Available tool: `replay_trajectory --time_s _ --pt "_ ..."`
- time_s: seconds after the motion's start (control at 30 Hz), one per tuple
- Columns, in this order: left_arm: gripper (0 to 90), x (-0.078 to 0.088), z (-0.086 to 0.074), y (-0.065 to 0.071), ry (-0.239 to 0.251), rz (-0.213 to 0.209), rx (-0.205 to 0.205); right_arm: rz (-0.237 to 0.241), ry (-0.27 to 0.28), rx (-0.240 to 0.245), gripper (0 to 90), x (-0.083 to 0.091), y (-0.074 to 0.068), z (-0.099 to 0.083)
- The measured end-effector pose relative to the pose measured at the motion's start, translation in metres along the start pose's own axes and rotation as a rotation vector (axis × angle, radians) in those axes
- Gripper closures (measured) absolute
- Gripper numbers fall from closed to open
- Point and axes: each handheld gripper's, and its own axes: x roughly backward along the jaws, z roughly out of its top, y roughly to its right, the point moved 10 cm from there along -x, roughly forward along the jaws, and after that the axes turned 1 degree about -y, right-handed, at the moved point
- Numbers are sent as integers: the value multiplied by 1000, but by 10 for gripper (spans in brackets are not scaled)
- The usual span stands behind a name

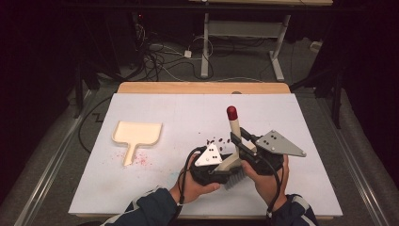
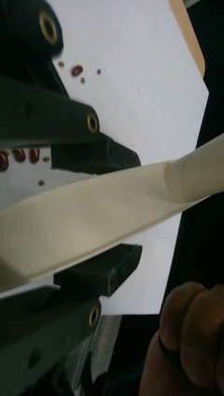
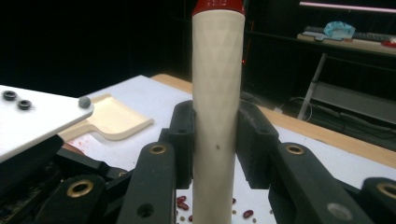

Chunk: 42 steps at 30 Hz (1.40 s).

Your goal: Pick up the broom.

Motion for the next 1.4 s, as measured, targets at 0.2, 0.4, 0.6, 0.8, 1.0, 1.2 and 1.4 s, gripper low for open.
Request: replay_trajectory --time_s 0.2,0.4,0.6,0.8,1.0,1.2,1.4 --pt "631 13 -5 -10 -44 6 -36 81 8 -16 687 9 -3 1" --pt "658 36 -16 -15 -118 -22 -140 300 -41 148 537 19 -12 -9" --pt "659 57 -25 -13 -143 -75 -199 471 -191 302 472 20 -12 -46" --pt "658 61 -35 -4 -164 -172 -223 583 -280 353 444 12 -27 -66" --pt "655 57 -39 7 -176 -243 -244 734 -369 424 601 7 -52 -91" --pt "607 57 -39 5 -173 -250 -236 766 -354 446 672 9 -56 -92" --pt "420 62 -37 -9 -163 -138 -228 698 -370 429 675 8 -49 -89"
